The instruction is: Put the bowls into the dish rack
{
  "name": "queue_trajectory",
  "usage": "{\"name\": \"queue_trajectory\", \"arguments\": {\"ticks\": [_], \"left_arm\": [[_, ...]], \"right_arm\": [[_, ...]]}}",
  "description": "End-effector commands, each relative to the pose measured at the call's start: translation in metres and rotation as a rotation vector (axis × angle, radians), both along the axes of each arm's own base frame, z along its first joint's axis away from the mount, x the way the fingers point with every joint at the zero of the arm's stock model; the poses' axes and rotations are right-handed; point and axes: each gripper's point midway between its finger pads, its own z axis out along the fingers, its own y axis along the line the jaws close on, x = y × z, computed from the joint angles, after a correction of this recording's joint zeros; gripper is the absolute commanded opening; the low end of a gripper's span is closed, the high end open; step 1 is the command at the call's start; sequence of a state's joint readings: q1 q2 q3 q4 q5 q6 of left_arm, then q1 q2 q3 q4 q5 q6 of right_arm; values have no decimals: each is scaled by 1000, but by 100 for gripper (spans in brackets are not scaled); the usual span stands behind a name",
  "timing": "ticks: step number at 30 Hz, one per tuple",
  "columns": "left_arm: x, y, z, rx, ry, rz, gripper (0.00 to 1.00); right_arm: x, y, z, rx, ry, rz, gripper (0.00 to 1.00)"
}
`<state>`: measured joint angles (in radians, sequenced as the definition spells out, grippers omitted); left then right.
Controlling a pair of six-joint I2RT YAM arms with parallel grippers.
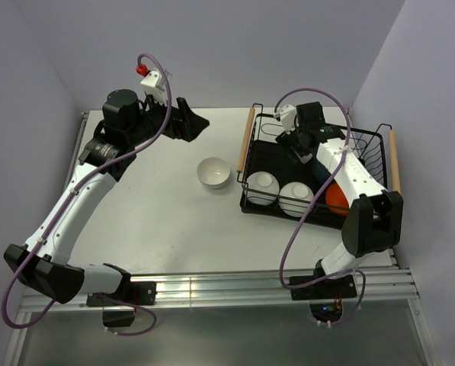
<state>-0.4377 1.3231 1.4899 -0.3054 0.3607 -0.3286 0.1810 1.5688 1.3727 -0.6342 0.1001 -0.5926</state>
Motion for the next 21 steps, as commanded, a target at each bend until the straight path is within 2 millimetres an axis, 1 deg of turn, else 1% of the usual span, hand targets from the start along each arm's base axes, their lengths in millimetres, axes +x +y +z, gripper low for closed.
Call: {"name": "queue_trajectory", "arguments": {"ticks": [1, 2, 3, 8, 12, 16, 21], "left_arm": [[-4, 5, 19, -21, -74, 7, 95], [-4, 6, 19, -17, -69, 12, 95], [-3, 7, 17, -11, -67, 11, 95], [-3, 10, 17, -10, -72, 17, 95], [-3, 11, 15, -8, -68, 18, 95], [-2, 11, 12, -8, -62, 17, 95], [-2, 11, 12, -7, -63, 15, 95]], "right_arm": [[31, 12, 39, 24, -157, 20, 0], [34, 14, 31, 17, -138, 25, 0], [37, 16, 32, 18, -137, 25, 0], [44, 19, 19, 22, -107, 0, 0], [48, 22, 13, 17, -108, -5, 0], [49, 33, 11, 31, -101, 7, 0], [52, 43, 2, 25, -80, 12, 0]]}}
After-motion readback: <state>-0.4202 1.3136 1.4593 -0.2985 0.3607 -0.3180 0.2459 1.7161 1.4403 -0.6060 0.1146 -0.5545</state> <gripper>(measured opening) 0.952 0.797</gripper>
